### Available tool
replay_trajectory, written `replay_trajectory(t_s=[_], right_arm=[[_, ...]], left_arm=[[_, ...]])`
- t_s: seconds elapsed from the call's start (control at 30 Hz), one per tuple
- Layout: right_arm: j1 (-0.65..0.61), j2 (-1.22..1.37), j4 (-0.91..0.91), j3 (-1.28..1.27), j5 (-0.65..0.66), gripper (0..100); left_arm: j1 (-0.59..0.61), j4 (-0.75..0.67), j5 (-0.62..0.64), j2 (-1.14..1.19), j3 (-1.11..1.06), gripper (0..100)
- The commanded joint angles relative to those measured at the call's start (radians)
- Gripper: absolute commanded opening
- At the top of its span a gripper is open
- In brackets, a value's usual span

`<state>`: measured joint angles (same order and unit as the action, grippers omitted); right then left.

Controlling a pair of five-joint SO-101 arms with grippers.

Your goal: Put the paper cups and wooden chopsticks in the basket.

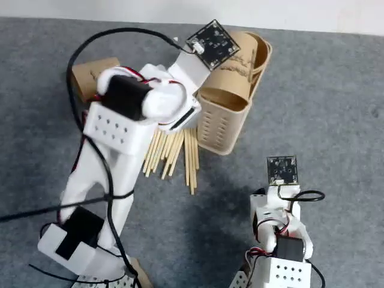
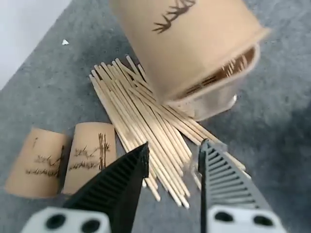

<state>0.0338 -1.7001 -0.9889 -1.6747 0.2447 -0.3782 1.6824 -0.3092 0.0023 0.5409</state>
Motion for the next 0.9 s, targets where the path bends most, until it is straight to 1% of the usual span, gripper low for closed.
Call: replay_trajectory(t_s=[0.0, 0.13, 0.27, 0.43, 0.57, 0.87], right_arm=[[-0.008, -0.01, -0.004, -0.007, -0.006, 18.0], [-0.008, -0.01, -0.004, -0.007, -0.006, 18.0], [-0.008, -0.01, -0.004, -0.007, -0.006, 18.0], [-0.008, -0.01, -0.004, -0.007, -0.006, 18.0], [-0.008, -0.01, -0.004, -0.007, -0.006, 18.0], [-0.008, -0.01, -0.004, -0.008, -0.006, 18.0]], left_arm=[[-0.01, -0.227, 0.009, -0.021, -0.113, 19], [-0.016, -0.405, 0.009, -0.021, -0.142, 19], [-0.027, -0.5, 0.006, -0.021, -0.081, 19], [-0.027, -0.565, 0.006, -0.015, -0.024, 19], [-0.027, -0.585, 0.006, 0.056, 0.03, 19], [-0.024, -0.577, 0.011, 0.295, 0.394, 19]])
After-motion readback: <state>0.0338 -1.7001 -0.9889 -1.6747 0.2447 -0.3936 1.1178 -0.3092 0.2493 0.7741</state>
